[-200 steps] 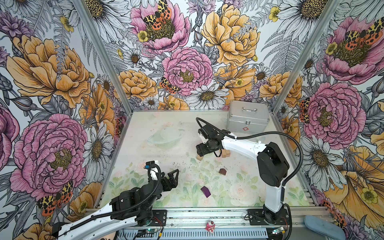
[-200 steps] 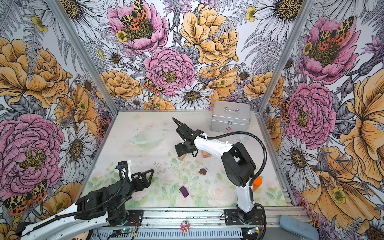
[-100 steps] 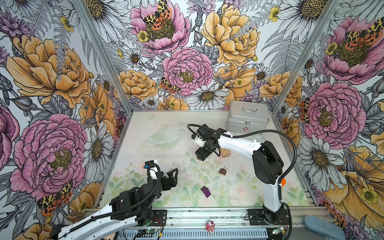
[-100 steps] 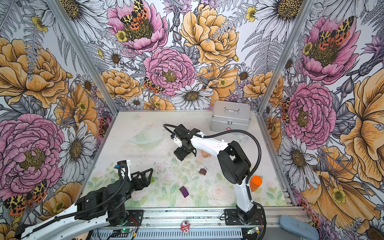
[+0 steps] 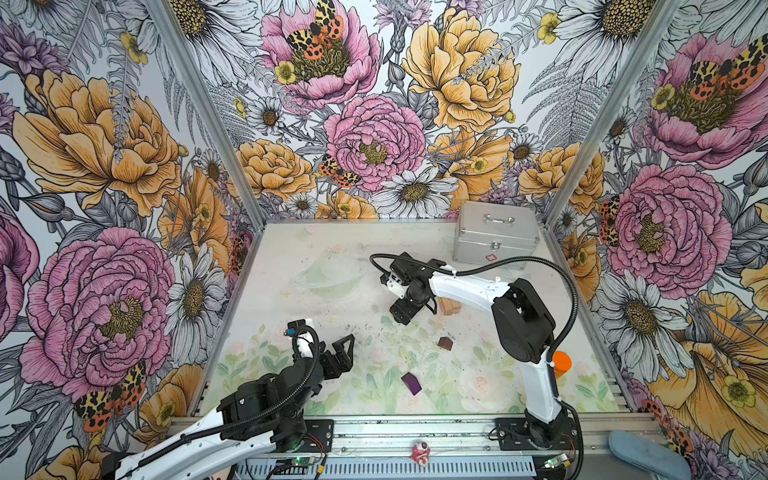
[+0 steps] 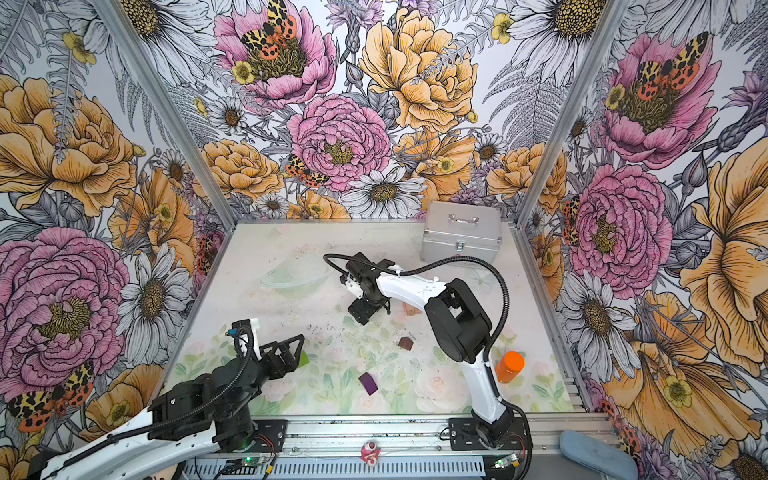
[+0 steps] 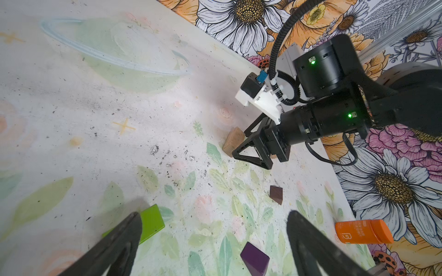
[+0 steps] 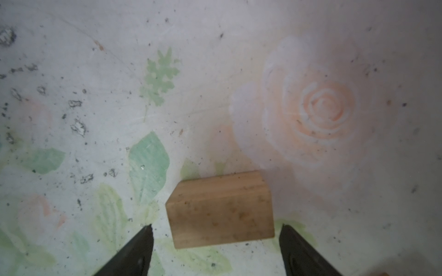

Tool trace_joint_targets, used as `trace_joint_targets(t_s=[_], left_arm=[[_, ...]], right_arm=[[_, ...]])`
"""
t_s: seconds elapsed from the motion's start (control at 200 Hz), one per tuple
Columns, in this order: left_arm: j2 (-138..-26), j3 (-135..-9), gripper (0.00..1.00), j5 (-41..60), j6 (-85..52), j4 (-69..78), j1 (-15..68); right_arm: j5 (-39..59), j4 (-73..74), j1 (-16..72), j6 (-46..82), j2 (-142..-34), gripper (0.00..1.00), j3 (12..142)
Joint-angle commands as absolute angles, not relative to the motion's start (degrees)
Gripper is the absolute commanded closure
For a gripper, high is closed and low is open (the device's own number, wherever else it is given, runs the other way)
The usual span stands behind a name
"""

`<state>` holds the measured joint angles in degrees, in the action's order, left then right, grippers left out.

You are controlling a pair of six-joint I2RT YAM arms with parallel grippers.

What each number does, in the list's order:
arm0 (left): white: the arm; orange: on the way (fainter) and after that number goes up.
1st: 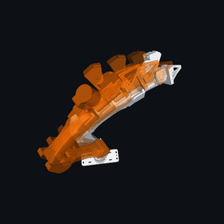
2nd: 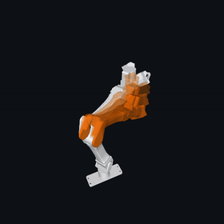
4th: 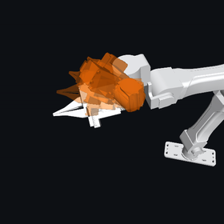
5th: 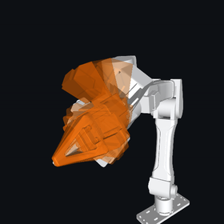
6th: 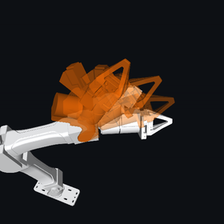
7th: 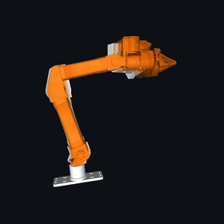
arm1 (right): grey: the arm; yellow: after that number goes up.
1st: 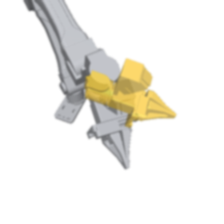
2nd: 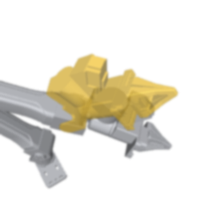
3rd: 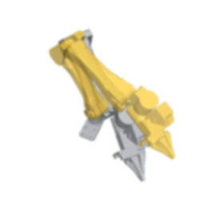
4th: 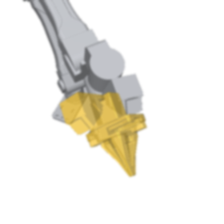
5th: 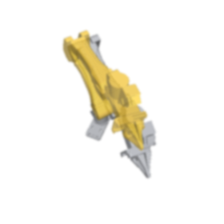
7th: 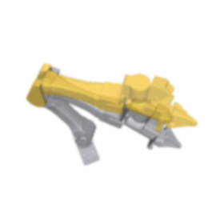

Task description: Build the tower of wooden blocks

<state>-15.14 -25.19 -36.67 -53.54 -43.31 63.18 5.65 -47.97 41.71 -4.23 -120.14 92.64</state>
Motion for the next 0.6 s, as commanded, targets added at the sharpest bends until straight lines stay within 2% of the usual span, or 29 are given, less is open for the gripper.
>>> trace_joint_targets(t_s=[0.0, 0.38, 0.595], left_arm=[[-15.48, -26.46, 0.04, -36.78, -52.33, -43.58, 62.62], [-15.72, -26.37, 0.04, -36.77, -52.42, -43.59, 62.33], [-15.65, -26.38, 0.04, -36.65, -52.48, -43.55, 62.14]], right_arm=[[4.49, -47.72, 42.02, -5.77, -121.55, 0.15, 94.53], [4.48, -47.79, 41.92, -6.09, -123.47, 0.16, 96.59], [4.72, -47.81, 41.84, -6.09, -124.07, 0.2, 96.86]])
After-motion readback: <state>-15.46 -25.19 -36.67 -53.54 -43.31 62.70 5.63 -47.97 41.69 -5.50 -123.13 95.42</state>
